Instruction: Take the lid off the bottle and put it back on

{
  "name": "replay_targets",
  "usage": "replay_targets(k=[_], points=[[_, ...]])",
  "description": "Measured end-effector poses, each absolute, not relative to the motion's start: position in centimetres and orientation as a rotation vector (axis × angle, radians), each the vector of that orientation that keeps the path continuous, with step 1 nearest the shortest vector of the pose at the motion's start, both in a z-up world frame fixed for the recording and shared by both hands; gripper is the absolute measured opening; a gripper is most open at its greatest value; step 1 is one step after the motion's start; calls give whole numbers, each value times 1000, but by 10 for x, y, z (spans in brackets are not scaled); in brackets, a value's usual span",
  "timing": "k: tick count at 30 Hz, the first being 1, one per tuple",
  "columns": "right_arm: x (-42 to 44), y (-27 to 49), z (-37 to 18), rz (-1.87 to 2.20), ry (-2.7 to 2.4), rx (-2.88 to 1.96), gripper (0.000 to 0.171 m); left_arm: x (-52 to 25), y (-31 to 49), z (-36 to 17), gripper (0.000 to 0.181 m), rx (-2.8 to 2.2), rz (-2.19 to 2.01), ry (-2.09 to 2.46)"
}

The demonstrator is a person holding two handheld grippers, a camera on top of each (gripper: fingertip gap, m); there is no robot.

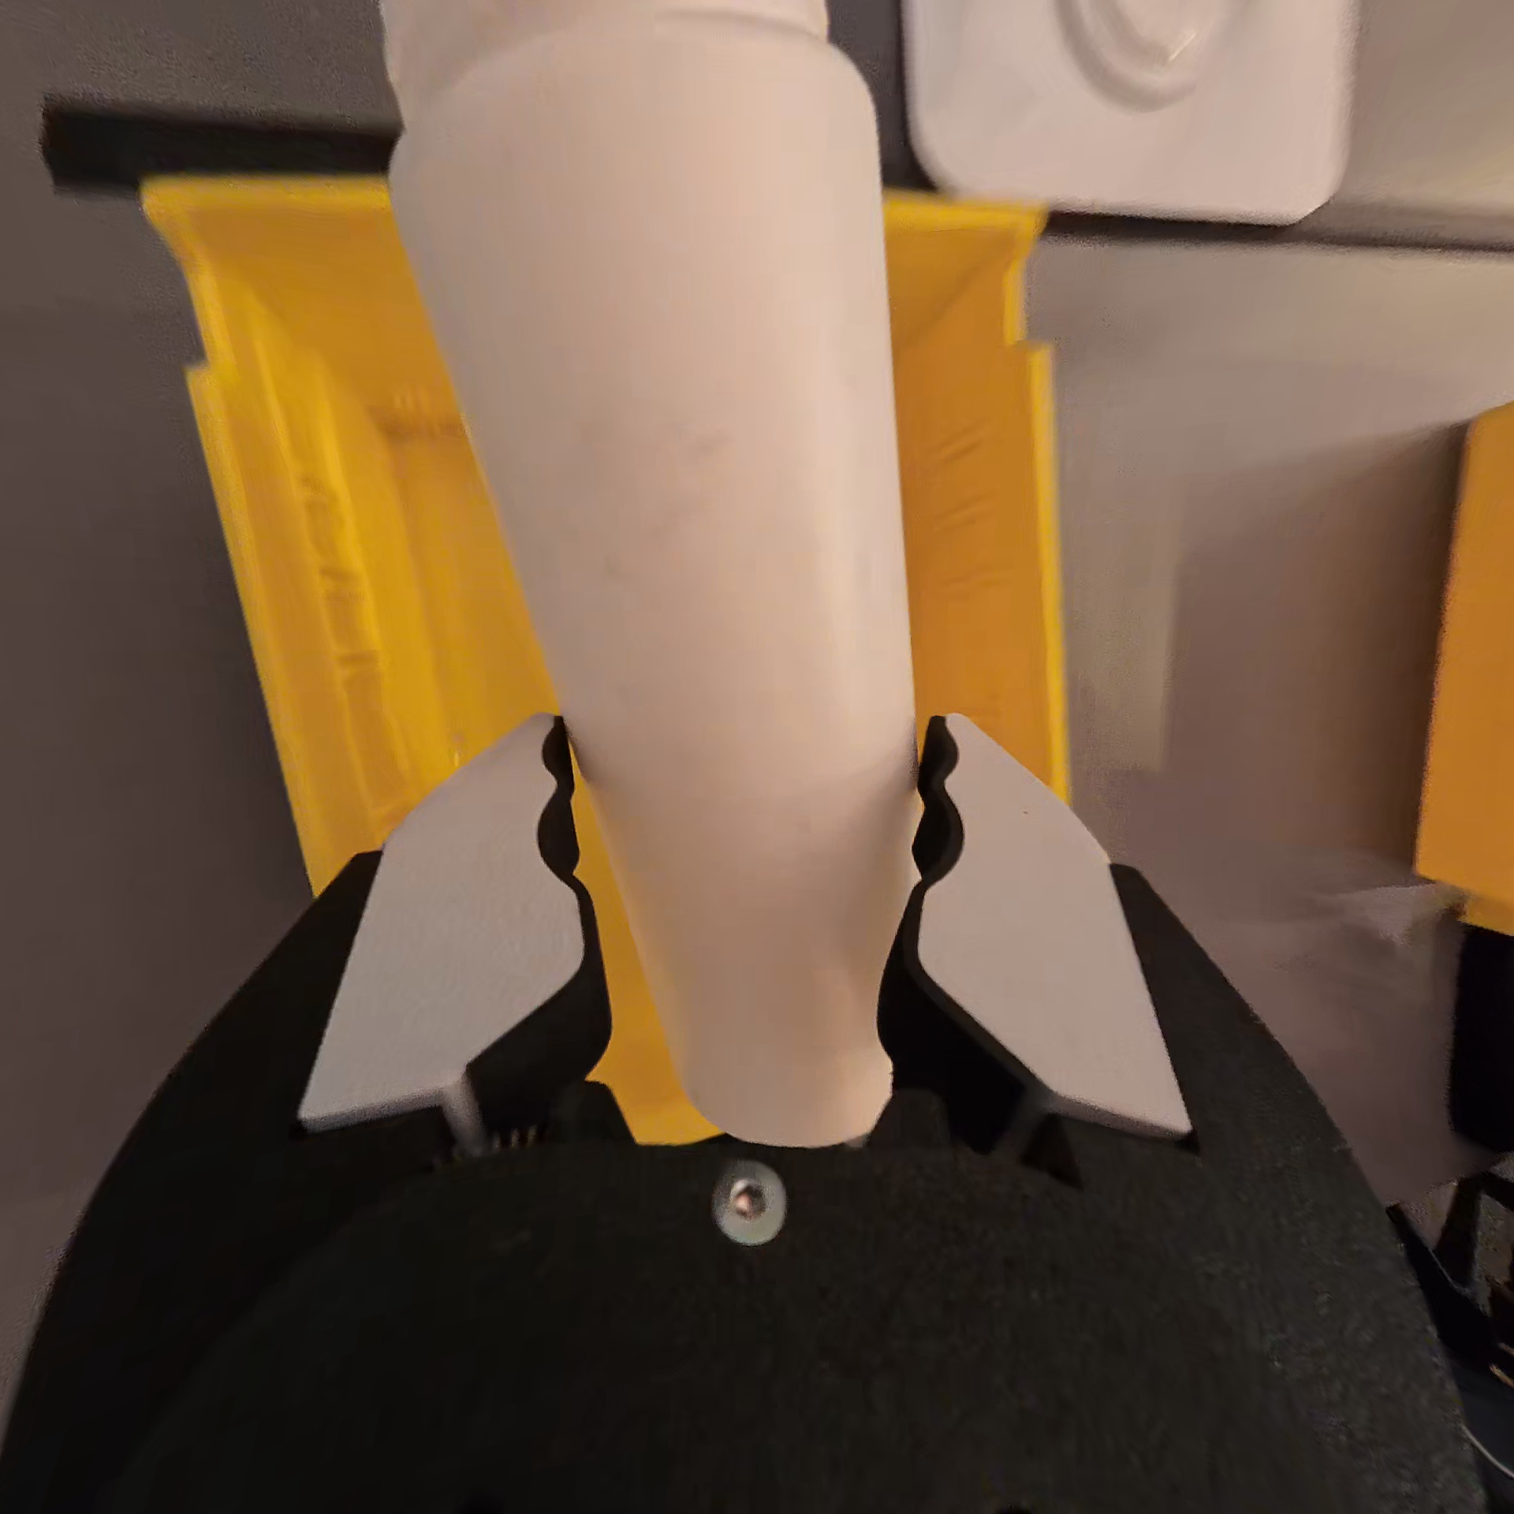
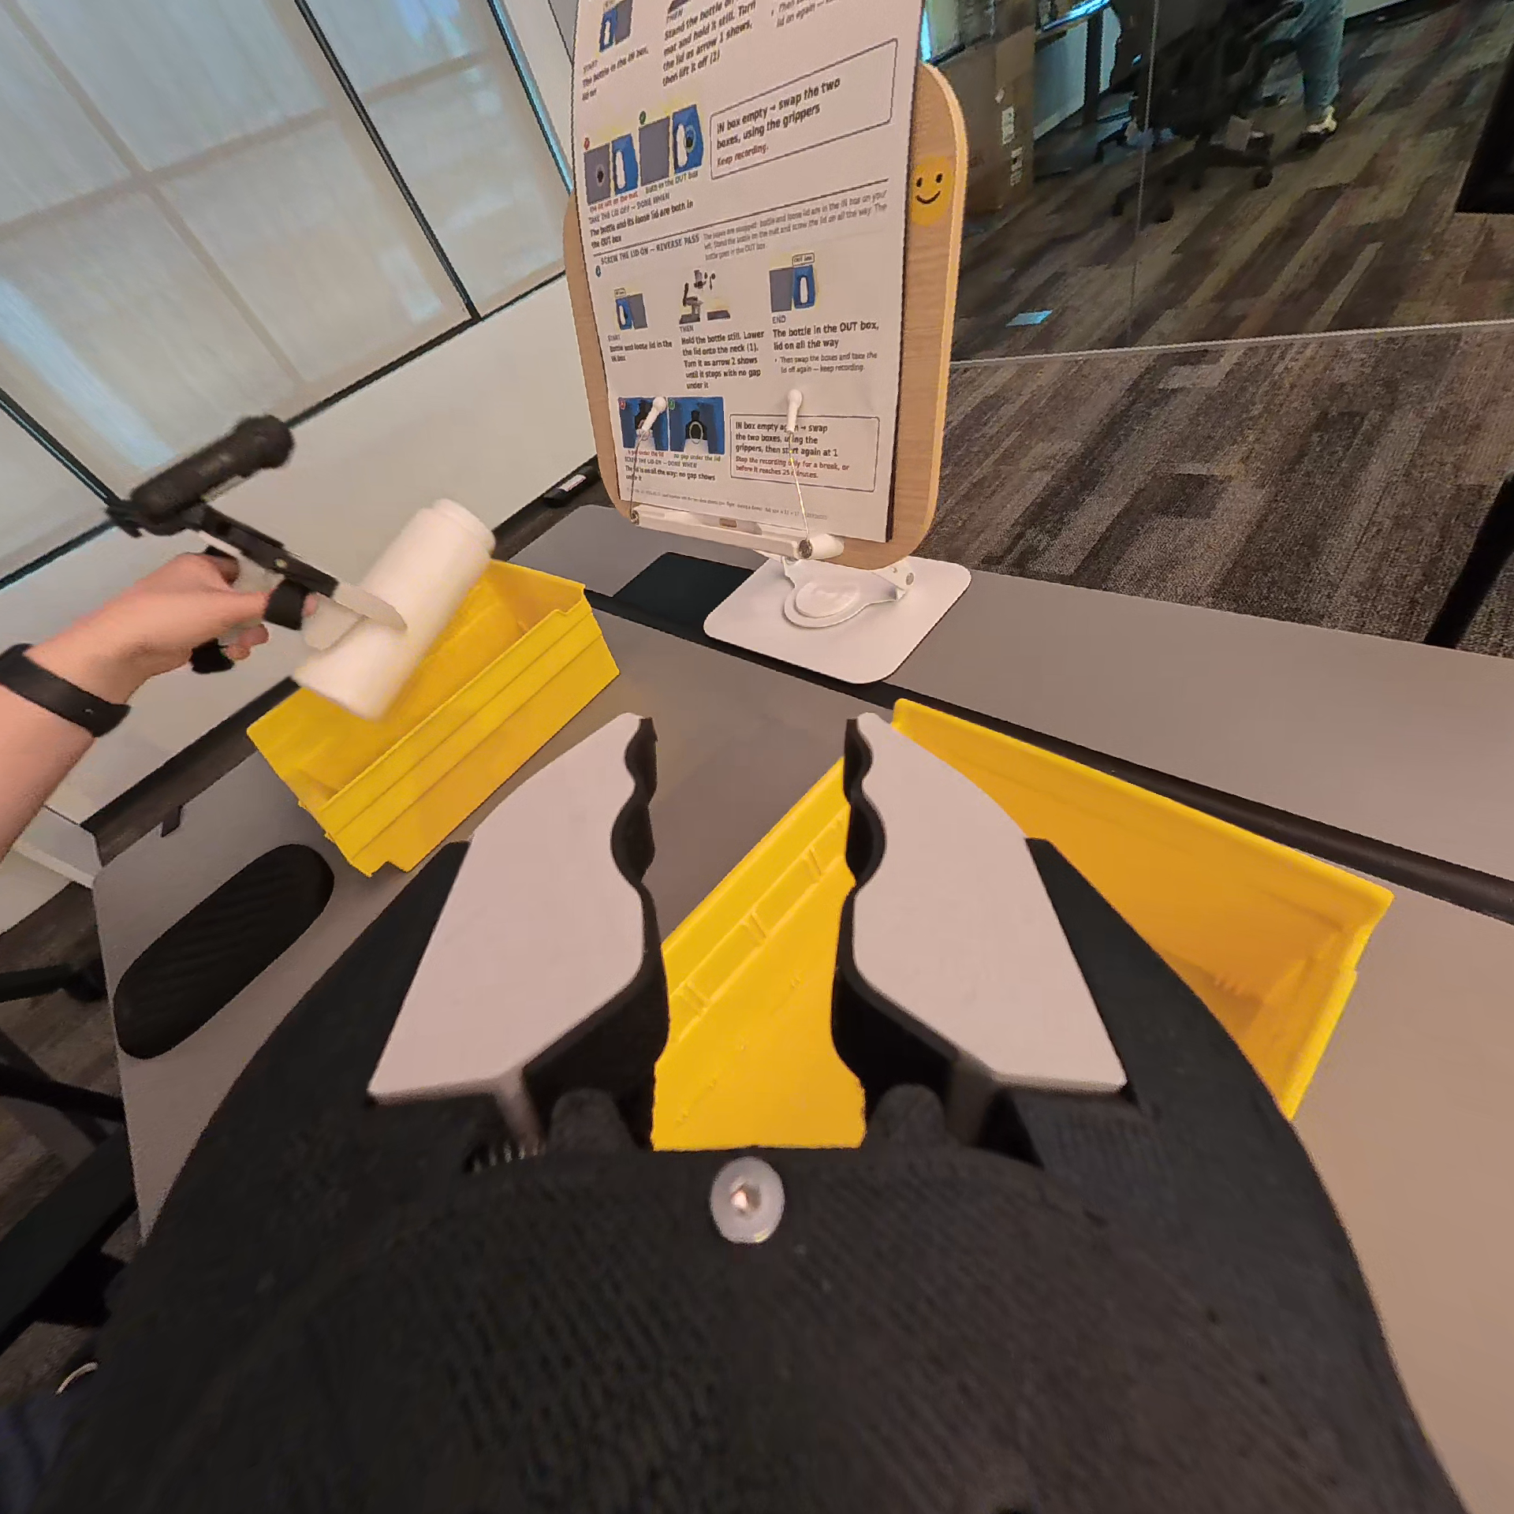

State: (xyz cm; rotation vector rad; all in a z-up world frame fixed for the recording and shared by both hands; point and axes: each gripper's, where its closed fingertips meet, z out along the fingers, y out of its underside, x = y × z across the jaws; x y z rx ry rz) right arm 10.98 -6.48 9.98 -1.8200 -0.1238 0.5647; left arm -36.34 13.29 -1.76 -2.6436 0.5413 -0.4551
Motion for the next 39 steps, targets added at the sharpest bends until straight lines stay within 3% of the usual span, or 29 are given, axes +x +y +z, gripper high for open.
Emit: replay_targets(k=[6, 10, 23, 29, 34, 36, 39], points=[[112, -61, 100, 563, -112, -1811, 45, -288, 114, 62, 81, -2266, -673, 724], [111, -60, 101, 555, -110, -1803, 45, -221, 73, 79, 81, -2092, -823, 893], [16, -32, 114, 870, -205, -1653, 47, -78, -11, -1, 80, -1732, -1378, 1072], [-26, -2, 71, 784, -229, -1803, 79, -69, -27, 9, 81, -1578, -1439, 1097], [-64, -5, 72, 1010, -318, -1715, 83, -75, -35, 13, 81, -1475, -1387, 1184], [-74, -7, 70, 1063, -353, -1692, 72, -80, -36, 6, 81, -1458, -1344, 1210], [-88, -8, 56, 1005, -473, -1733, 71, -89, -31, -15, 80, -1498, -1225, 1231]])
